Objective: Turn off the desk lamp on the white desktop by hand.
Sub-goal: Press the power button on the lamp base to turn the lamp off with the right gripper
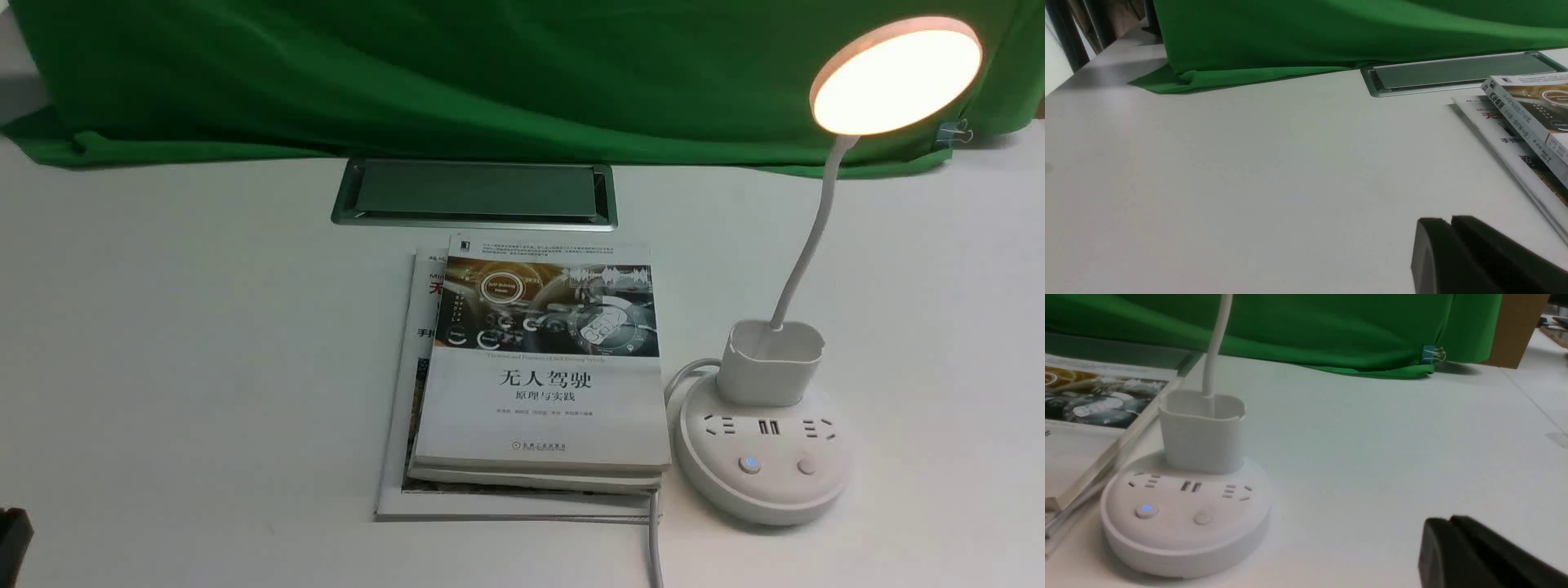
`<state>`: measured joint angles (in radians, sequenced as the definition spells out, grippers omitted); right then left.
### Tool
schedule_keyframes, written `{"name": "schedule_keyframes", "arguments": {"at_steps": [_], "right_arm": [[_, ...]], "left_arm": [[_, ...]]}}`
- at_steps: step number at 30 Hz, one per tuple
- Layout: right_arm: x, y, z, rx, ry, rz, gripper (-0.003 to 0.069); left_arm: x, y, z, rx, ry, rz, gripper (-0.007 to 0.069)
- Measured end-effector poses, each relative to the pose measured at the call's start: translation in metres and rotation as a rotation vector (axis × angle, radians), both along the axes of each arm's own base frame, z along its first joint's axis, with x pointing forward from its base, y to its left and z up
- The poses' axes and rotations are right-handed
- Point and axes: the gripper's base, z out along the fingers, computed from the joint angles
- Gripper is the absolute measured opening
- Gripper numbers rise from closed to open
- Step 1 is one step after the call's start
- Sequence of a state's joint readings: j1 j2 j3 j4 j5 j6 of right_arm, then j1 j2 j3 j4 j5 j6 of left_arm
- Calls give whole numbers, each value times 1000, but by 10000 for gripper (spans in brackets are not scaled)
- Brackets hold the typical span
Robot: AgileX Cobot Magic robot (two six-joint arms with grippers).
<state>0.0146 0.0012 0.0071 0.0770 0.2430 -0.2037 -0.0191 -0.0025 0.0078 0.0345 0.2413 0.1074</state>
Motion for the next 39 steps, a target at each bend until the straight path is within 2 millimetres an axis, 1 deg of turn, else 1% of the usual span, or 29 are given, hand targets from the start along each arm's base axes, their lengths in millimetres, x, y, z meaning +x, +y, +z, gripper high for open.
{"name": "schedule_keyframes", "arguments": {"at_steps": [29, 32, 34, 35, 39], "right_arm": [[0, 0, 0, 0, 0, 0, 56], [0, 0, 2, 13, -23, -3, 56], [1, 0, 5, 77, -49, -11, 56], [1, 0, 9, 203, -97, -23, 56], [1, -1, 20, 526, -204, -42, 56]], "left_arm": [[0, 0, 0, 0, 0, 0, 20], [0, 0, 0, 0, 0, 0, 20], [0, 0, 0, 0, 0, 0, 20], [0, 0, 0, 0, 0, 0, 20], [0, 0, 0, 0, 0, 0, 20]]}}
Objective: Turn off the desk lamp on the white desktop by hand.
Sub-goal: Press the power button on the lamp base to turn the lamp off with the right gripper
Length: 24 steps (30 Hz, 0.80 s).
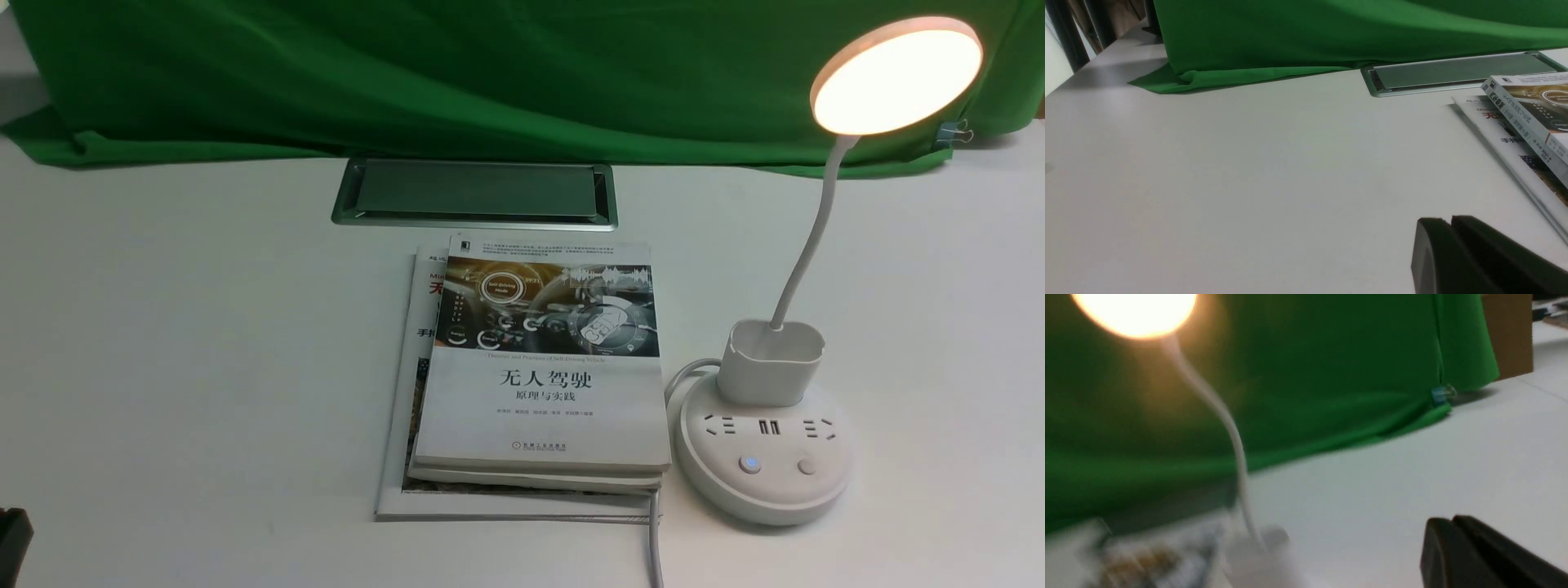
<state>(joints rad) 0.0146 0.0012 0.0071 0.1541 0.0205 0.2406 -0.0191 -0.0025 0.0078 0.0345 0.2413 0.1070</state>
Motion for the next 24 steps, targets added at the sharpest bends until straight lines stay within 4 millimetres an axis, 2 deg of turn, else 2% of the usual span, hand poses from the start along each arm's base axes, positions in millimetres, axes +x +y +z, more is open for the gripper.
{"name": "schedule_keyframes", "arguments": {"at_steps": [2, 4, 8, 11, 13, 16, 17, 19, 21, 24], "right_arm": [[0, -1, 4, 128, -40, 4, 56], [-1, -1, 6, 186, -65, 6, 56], [-1, -2, 11, 228, -124, 7, 56], [-2, 0, 18, 200, -71, 27, 55], [0, 4, 36, 101, 21, 64, 56], [7, 10, 74, -61, 172, 142, 52], [10, 11, 75, -83, 197, 149, 51], [25, 19, 97, -194, 394, 235, 46], [40, 23, 107, -262, 558, 292, 43], [74, 29, 105, -331, 800, 347, 41]], "left_arm": [[0, 0, 0, 0, 0, 0, 20], [0, 0, 0, 0, 0, 0, 20], [0, 0, 0, 1, 0, 0, 20], [0, 0, 0, 1, 0, 0, 20], [0, 0, 0, 1, 0, 0, 20], [0, 0, 0, 1, 0, 0, 20], [0, 0, 0, 1, 0, 0, 20], [0, 0, 0, 1, 0, 0, 20], [0, 0, 0, 1, 0, 0, 20], [0, 0, 0, 1, 0, 0, 20]]}}
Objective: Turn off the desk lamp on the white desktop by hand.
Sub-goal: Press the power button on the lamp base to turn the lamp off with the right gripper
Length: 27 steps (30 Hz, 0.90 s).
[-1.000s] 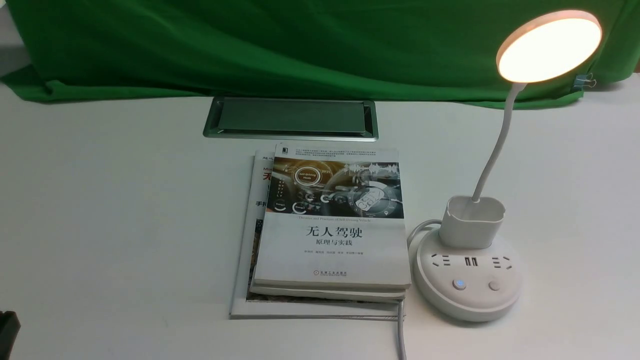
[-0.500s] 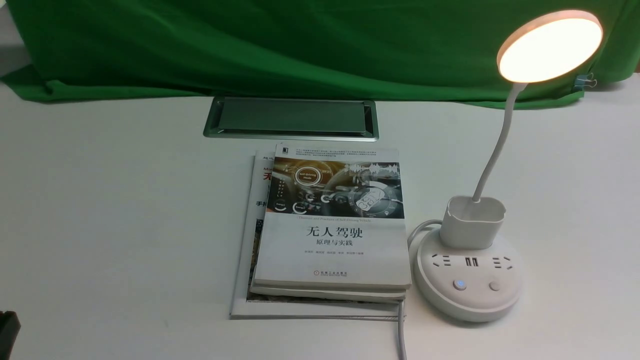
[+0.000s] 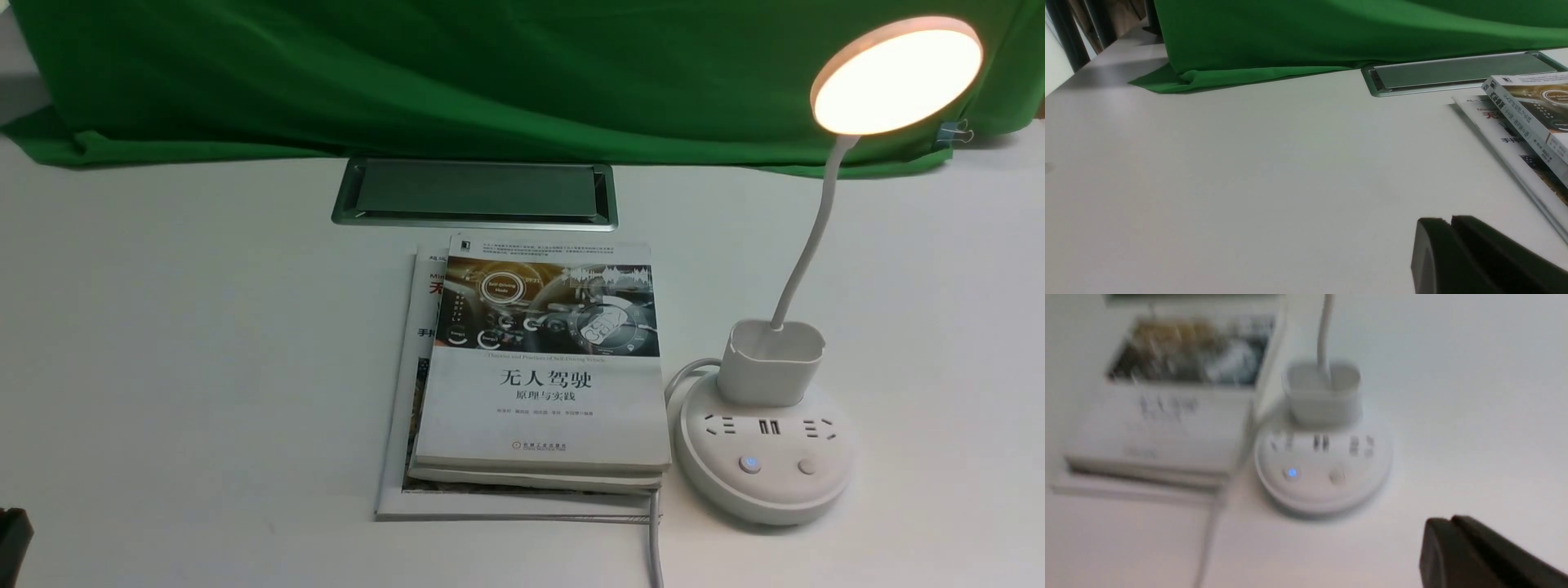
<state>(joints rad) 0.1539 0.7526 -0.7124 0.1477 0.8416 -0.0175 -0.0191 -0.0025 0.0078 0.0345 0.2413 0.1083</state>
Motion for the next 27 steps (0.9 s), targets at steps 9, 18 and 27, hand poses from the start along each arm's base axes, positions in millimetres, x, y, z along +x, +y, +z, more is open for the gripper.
{"name": "schedule_keyframes", "arguments": {"at_steps": [9, 18, 27], "right_arm": [[81, 20, -30, -87, 305, 71, 38], [131, 61, -61, -136, 440, 183, 38], [160, 67, -80, -167, 464, 163, 41]], "left_arm": [[0, 0, 0, 0, 0, 0, 20], [0, 0, 0, -1, 0, 0, 20], [0, 0, 0, -1, 0, 0, 20]]}}
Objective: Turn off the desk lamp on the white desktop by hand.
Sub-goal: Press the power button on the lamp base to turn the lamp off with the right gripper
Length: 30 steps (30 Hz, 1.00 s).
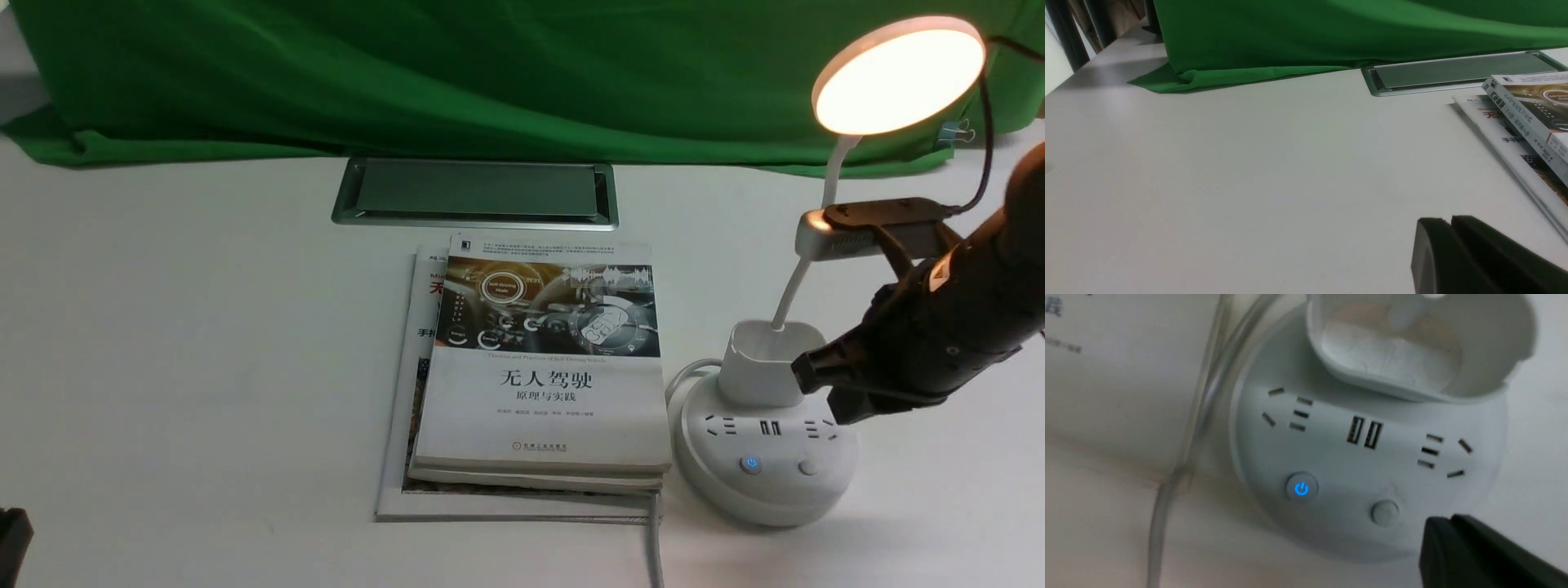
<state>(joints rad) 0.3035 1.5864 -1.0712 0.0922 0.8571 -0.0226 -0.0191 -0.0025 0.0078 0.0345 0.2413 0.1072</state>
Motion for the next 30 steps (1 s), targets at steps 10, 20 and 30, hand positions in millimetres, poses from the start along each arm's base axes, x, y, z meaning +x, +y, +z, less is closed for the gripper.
{"name": "schedule_keyframes", "arguments": {"at_steps": [10, 20, 30], "right_arm": [[2, 5, -15, -5, 64, 2, 44], [9, 10, -32, 13, 102, -15, 47], [12, 11, -41, 11, 120, -20, 48]], "left_arm": [[0, 0, 0, 1, 0, 0, 20], [0, 0, 0, 1, 0, 0, 20], [0, 0, 0, 1, 0, 0, 20]]}}
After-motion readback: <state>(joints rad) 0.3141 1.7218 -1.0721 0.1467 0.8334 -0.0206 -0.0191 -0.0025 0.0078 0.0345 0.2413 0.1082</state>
